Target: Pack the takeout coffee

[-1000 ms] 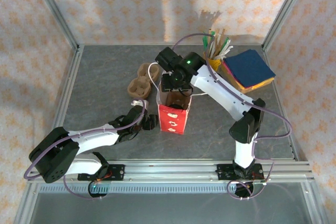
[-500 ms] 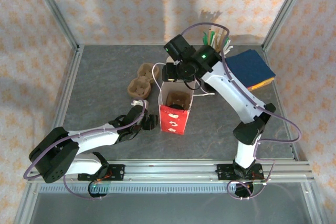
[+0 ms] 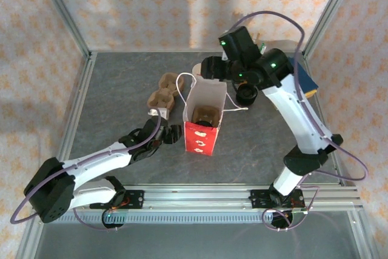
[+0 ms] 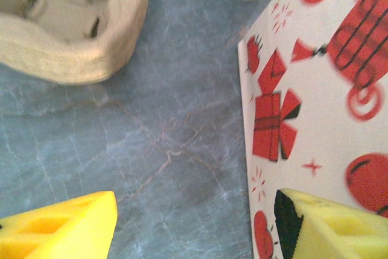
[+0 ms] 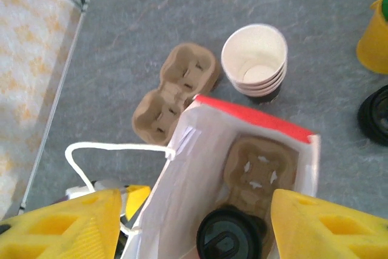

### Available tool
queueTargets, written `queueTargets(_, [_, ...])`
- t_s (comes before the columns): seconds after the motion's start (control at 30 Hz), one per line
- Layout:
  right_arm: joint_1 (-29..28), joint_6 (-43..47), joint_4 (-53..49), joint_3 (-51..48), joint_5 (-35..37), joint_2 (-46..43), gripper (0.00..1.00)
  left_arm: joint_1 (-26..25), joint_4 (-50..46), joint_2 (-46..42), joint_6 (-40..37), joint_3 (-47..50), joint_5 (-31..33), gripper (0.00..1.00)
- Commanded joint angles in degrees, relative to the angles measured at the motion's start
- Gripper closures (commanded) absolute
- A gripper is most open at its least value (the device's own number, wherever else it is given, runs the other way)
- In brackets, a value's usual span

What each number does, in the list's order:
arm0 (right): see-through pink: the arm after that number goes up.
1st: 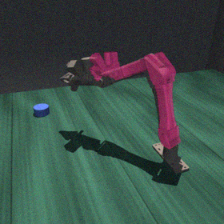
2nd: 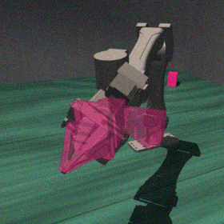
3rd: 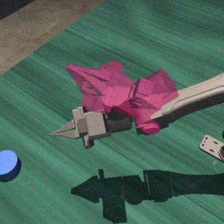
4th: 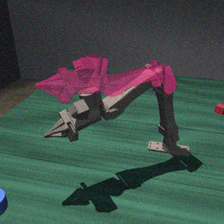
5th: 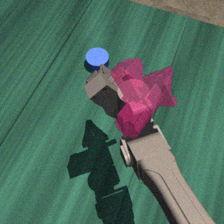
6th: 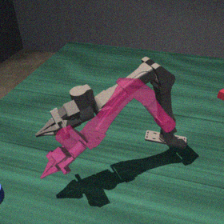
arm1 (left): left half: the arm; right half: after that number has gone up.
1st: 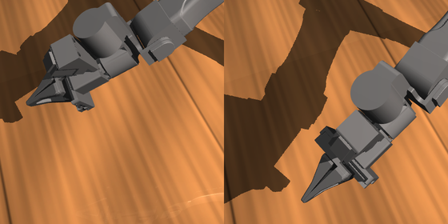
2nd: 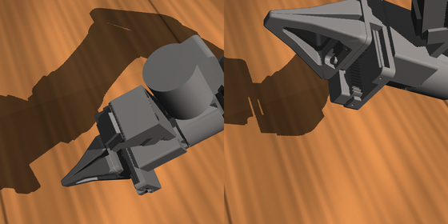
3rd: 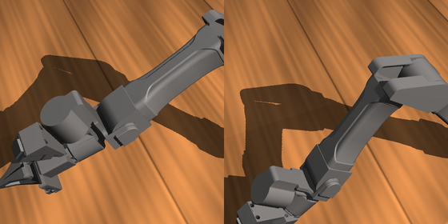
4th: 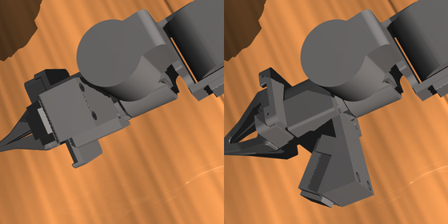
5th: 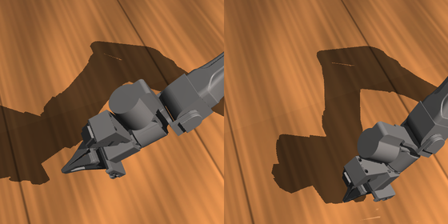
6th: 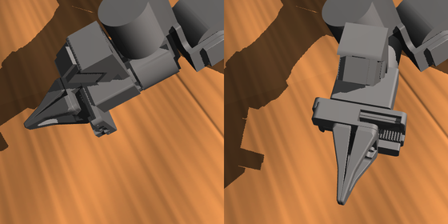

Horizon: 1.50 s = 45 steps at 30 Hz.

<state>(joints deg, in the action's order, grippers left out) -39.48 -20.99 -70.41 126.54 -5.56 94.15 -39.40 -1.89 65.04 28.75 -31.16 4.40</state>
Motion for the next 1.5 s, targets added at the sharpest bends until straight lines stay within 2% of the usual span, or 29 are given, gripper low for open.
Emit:
queueTargets(0.0, [3.9,2.2,6.5,-4.7,2.2,-5.9,0.31,-0.4,-6.0,-3.2,-2.9,-4.8,4.5,0.28])
queueTargets(0.1, [9.1,3.8,14.4,-13.4,1.1,-11.6,0.26,-0.2,-10.3,-4.7,-4.3,-9.0,6.4,0.27])
queueTargets(0.23, [17.9,5.5,22.5,-23.2,-3.9,-17.0,0.22,0.3,-15.3,-6.5,-5.7,-14.3,8.5,0.25])
queueTargets(0.43, [28.3,6.9,29.1,-31.5,-6.9,-19.0,0.19,2.8,-18.6,-9.1,-7.2,-19.1,8.9,0.24])
queueTargets(0.6, [34.0,7.7,35.1,-38.1,-9.2,-19.0,0.19,6.8,-19.0,-9.8,-8.3,-22.5,6.4,0.23])
queueTargets(0.8, [37.2,8.3,42.0,-44.0,-8.6,-17.2,0.17,9.3,-17.5,-9.3,-9.1,-24.7,6.0,0.22])
queueTargets(1.03, [37.6,9.9,47.3,-47.1,-7.2,-12.4,0.17,10.9,-14.7,-7.3,-8.9,-25.9,4.4,0.22])
queueTargets(1.27, [37.6,11.5,49.6,-46.4,-8.4,-6.8,0.18,11.2,-14.3,-5.0,-8.4,-27.3,3.3,0.22])
queueTargets(1.47, [37.6,11.2,48.5,-42.0,-10.7,0.3,0.27,11.3,-13.9,-4.2,-8.3,-27.6,3.2,0.22])
